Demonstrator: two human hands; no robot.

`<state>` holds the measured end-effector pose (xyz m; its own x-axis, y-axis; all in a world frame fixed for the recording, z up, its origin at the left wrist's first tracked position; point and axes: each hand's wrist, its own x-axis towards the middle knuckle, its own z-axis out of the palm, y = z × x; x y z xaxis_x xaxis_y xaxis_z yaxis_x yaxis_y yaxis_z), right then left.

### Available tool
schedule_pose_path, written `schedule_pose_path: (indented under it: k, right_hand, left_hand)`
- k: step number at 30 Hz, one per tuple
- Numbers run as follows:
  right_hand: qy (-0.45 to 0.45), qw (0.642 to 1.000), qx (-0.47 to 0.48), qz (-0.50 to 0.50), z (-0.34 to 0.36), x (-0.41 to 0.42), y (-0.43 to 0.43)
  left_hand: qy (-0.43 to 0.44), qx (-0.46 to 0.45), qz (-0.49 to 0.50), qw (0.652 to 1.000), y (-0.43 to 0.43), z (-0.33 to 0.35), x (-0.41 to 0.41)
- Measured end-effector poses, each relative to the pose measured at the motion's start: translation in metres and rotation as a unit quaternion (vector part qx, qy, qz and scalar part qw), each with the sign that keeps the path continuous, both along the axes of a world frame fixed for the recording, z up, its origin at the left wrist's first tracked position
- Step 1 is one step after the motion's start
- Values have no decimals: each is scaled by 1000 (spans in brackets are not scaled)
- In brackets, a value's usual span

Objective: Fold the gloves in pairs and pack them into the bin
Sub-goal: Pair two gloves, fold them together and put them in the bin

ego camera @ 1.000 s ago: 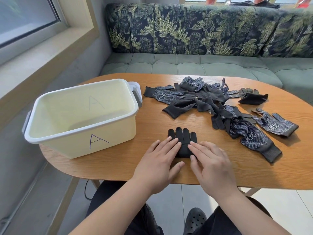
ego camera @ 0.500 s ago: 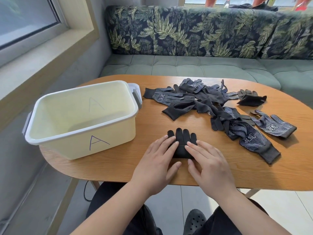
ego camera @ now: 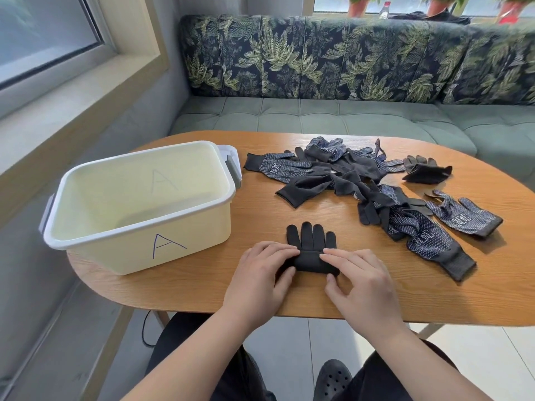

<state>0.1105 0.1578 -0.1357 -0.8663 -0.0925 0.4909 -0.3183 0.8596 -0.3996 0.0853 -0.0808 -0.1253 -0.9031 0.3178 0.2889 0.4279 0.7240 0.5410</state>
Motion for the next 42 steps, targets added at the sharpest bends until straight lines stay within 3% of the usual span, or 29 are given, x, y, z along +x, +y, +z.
schedule_pose_path:
  k: [4,8,13,21,25,31,34,38,42]
  right_hand:
    - [-16,999,-36,-1,3,2,1]
    - [-53,990,-134,-7,9,2,2]
    - [-102,973,-209,-2,10,-1,7]
    - [-82,976,-195,-58,8,-9,4]
    - [-90,970,-195,-111,11,-14,0]
    - [-82,978,-147,-124,9,-14,-3]
    - [-31,992,-72,-95,9,-7,-4]
    - [19,999,43,-5,6,-1,-8]
    - [-25,991,97,94,-1,-4,-7]
  left_hand:
    - [-34,50,0,998,-3,4,2]
    - [-81,130,25,988,-5,6,5]
    - [-97,144,36,984,-6,7,7]
    - [-4,86,34,996,-4,10,7]
    - [95,-2,-38,995,0,9,15]
    - [112,-122,-80,983,4,4,15]
    - [97,-159,-70,980,6,4,14]
    - [93,-182,-63,977,8,1,12]
    - [82,-204,-62,974,9,-2,10]
